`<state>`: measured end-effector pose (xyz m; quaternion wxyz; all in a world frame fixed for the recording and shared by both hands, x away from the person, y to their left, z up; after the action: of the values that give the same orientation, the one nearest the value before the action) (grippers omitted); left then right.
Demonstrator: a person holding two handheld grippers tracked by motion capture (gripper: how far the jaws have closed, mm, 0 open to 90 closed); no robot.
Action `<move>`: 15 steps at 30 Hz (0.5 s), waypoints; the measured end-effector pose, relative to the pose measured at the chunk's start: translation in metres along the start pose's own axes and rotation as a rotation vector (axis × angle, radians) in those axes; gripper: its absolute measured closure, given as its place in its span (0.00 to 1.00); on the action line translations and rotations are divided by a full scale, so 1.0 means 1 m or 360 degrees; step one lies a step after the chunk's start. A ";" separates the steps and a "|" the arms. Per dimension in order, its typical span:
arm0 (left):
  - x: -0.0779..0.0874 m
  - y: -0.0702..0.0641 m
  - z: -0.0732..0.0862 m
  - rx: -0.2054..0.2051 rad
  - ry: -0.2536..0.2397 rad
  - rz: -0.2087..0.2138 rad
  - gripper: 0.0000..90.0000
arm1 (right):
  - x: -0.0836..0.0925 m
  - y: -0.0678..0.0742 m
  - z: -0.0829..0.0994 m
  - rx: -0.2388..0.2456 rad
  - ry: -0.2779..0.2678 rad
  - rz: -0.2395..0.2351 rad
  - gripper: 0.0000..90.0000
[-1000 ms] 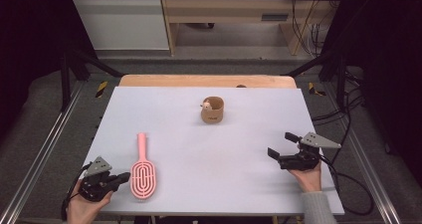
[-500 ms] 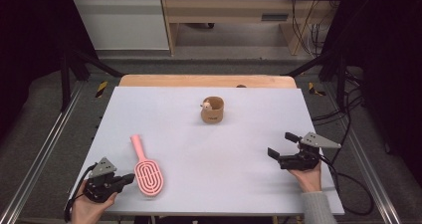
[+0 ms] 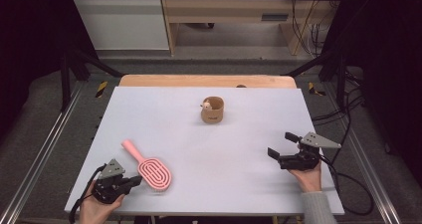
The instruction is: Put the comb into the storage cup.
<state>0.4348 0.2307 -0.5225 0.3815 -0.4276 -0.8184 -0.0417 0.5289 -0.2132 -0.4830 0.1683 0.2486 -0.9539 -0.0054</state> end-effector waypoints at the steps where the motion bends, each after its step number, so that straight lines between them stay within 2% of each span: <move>1: -0.001 -0.001 0.000 0.0003 -0.0002 0.0003 1.00 | 0.000 0.000 0.000 -0.0001 0.0002 0.0000 0.00; 9: -0.005 -0.005 -0.001 -0.0005 -0.0003 0.0031 1.00 | 0.000 0.000 0.000 -0.0002 0.0005 -0.0002 0.00; 15: -0.010 -0.006 -0.003 -0.0021 -0.0002 0.0026 1.00 | 0.000 0.000 0.000 0.0000 -0.0001 0.0000 0.00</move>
<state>0.4349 0.2192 -0.5253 0.3785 -0.4368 -0.8149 -0.0436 0.5288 -0.2132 -0.4829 0.1681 0.2487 -0.9539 -0.0055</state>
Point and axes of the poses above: each handheld gripper's, and its own axes: x roughly backward along the jaws, z roughly out of its underside, y roughly to its left, the point moved 10 cm from there along -x, roughly forward along the jaws, and after that the axes turned 13 degrees about z, right-handed, at the moved point
